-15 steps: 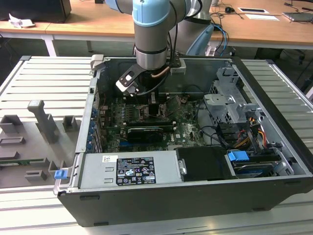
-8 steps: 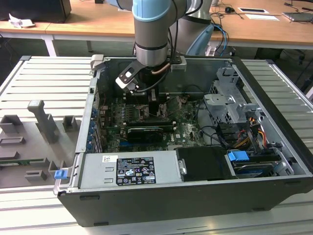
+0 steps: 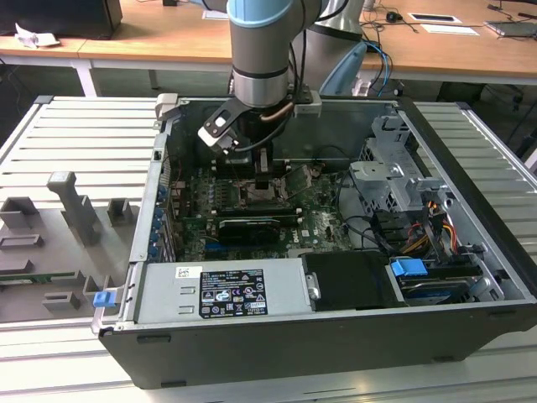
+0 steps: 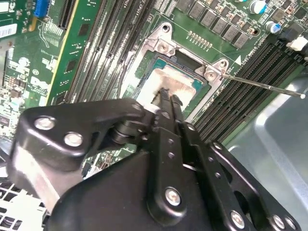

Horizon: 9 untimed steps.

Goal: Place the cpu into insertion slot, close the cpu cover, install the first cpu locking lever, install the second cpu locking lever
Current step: 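Place the cpu into insertion slot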

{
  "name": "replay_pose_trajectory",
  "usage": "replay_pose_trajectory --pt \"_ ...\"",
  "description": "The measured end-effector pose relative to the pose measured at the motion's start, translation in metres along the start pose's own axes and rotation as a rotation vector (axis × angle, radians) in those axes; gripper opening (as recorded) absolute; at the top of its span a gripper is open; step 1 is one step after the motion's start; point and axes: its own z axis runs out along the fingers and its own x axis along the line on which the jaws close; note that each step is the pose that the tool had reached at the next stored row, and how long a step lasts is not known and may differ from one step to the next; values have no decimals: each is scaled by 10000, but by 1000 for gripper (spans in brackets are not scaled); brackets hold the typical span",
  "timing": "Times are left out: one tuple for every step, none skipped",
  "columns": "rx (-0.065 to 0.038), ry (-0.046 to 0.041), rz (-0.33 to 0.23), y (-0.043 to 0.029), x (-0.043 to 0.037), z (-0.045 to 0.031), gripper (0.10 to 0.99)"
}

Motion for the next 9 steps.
replay_pose_trajectory --pt "-1 -28 -2 0 0 -6 161" --pt "-1 -68 -4 2 0 -18 106" --pt "-1 -91 -7 3 0 -28 106" --pt "-1 -100 -8 4 0 -43 106" --pt "0 -101 -7 4 0 -60 106" --pt "5 -101 -5 6 0 -72 106" --pt "8 -102 -5 7 0 -90 106" --pt "8 -101 -7 8 0 -102 106" --pt "9 -101 -7 9 -1 -114 106"
